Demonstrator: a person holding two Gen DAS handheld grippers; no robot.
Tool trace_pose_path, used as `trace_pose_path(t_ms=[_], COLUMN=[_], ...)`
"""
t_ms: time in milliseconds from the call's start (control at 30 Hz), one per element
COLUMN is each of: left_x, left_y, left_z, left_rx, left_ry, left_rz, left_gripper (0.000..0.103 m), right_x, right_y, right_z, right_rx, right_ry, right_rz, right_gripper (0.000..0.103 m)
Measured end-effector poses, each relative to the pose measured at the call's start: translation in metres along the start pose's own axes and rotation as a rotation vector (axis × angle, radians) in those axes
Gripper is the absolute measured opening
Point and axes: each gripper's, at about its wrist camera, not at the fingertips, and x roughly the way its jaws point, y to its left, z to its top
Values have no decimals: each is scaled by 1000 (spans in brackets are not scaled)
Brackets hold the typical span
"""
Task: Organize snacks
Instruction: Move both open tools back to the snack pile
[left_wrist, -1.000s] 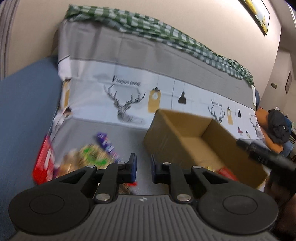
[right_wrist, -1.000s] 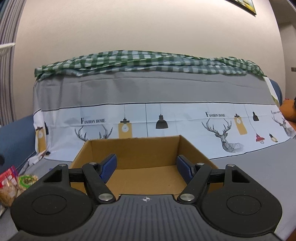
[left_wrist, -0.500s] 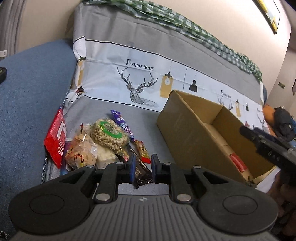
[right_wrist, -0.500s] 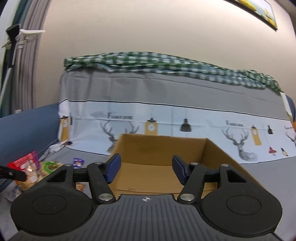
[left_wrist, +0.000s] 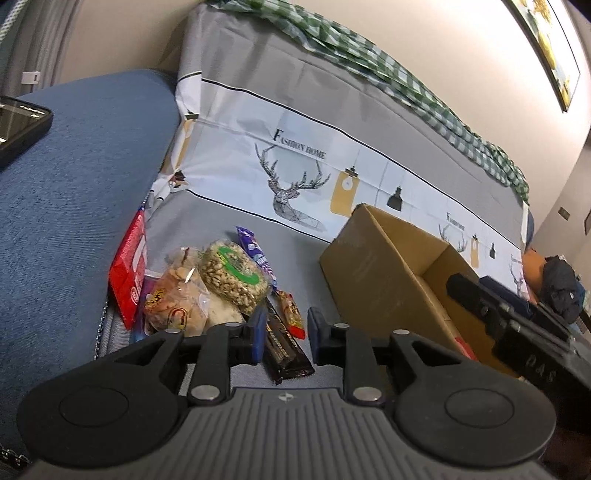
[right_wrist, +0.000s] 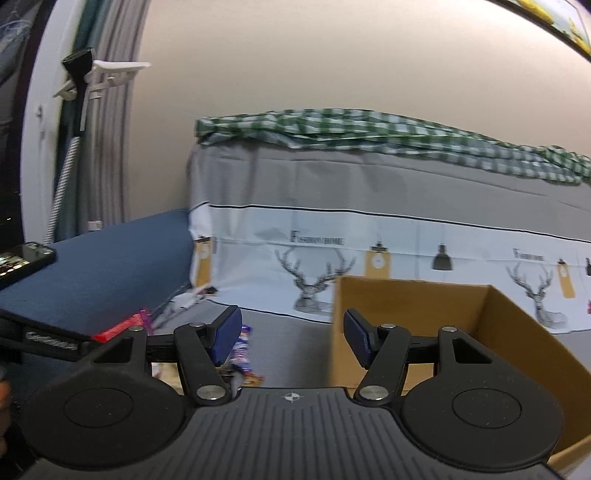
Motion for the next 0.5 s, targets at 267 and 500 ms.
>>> trace_pose_path(t_ms=[267, 500], left_x=[0, 8], left_y=[9, 18], left_z=[4, 8], left_rx=[-57, -104], left_ry=[-49, -48], left_rz=[108, 207], left_gripper=[29, 36], right_x=[9, 24], right_y=[26, 41], right_z=[-8, -17], right_rx=[-30, -58], right_ry=[27, 77], right_rz=[120, 209], right_gripper=[63, 63])
